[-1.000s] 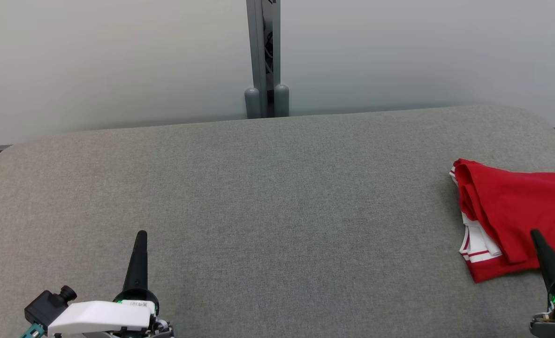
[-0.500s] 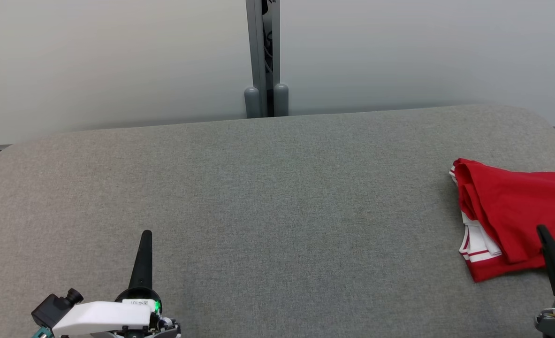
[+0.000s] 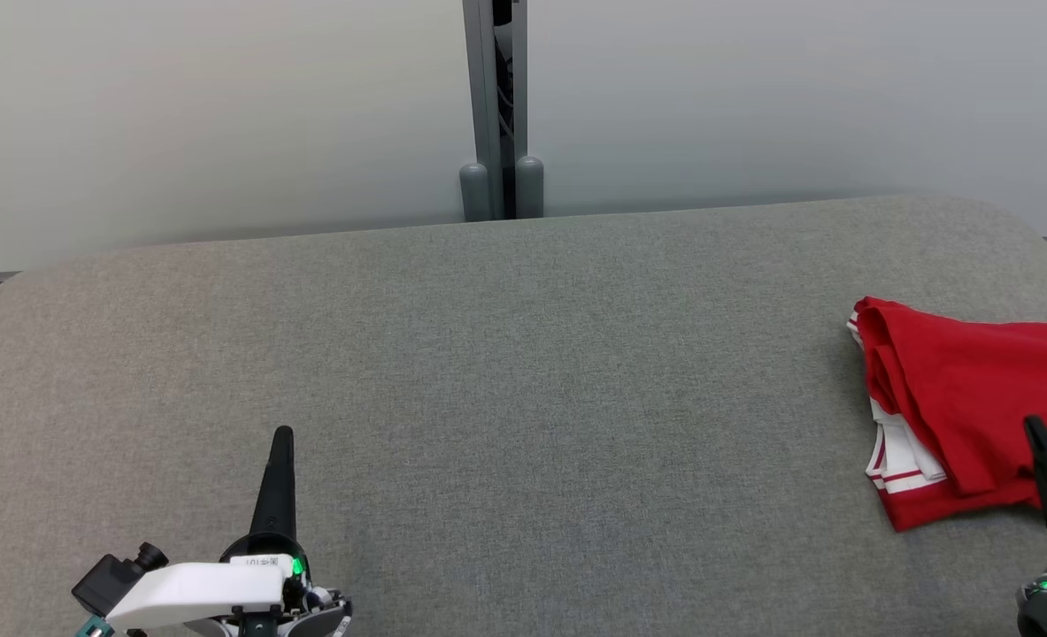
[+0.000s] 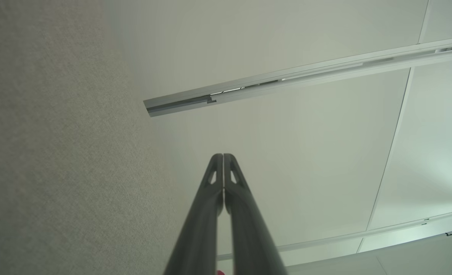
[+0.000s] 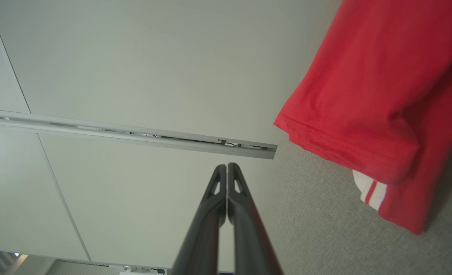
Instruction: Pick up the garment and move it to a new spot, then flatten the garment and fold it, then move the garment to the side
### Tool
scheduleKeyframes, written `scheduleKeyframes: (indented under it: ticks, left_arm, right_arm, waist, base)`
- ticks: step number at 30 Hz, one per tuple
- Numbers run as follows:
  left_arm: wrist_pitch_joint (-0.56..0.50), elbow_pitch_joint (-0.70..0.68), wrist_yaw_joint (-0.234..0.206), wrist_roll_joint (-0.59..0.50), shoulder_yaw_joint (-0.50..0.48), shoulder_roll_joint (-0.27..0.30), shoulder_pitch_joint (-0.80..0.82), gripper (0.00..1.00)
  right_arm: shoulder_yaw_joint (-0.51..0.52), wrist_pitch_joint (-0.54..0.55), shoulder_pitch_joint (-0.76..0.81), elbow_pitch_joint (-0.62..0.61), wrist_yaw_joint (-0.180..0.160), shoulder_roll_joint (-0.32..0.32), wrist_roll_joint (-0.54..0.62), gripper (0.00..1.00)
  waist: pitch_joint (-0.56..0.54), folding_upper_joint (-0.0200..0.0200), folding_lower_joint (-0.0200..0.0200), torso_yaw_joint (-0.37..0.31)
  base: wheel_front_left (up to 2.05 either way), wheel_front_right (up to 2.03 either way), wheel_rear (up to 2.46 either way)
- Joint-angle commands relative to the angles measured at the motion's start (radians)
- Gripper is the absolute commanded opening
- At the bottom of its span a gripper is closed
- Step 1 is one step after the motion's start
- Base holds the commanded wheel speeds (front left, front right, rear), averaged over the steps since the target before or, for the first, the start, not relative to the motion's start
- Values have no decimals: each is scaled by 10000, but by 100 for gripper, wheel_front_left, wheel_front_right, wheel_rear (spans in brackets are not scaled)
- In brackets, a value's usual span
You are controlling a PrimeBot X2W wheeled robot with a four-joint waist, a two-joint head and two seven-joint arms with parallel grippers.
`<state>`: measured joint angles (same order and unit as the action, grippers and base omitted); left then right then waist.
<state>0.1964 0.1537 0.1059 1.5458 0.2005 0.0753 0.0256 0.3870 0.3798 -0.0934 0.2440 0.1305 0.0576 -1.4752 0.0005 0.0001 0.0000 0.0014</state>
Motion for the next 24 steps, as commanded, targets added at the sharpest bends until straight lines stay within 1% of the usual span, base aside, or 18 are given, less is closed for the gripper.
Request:
scheduleKeyframes:
  ticks: [1,16,24]
  left_arm:
    - [-13,0,91,104,-65,-13,142,0]
    - [-39,96,306,867,-93,-265,253,0]
    - [-38,97,285,867,-91,-267,252,0]
  right_arm:
    - [90,66,-130,29,4,73,-180,0]
    - [348,438,-259,213,4,74,-1132,0]
    - [361,429,-272,207,4,64,-1116,0]
  waist:
    - [1,-1,0,0]
    - [23,-1,0,-12]
    - [23,-1,0,-12]
  base:
    - [0,0,0]
    - [0,0,0]
    - [0,0,0]
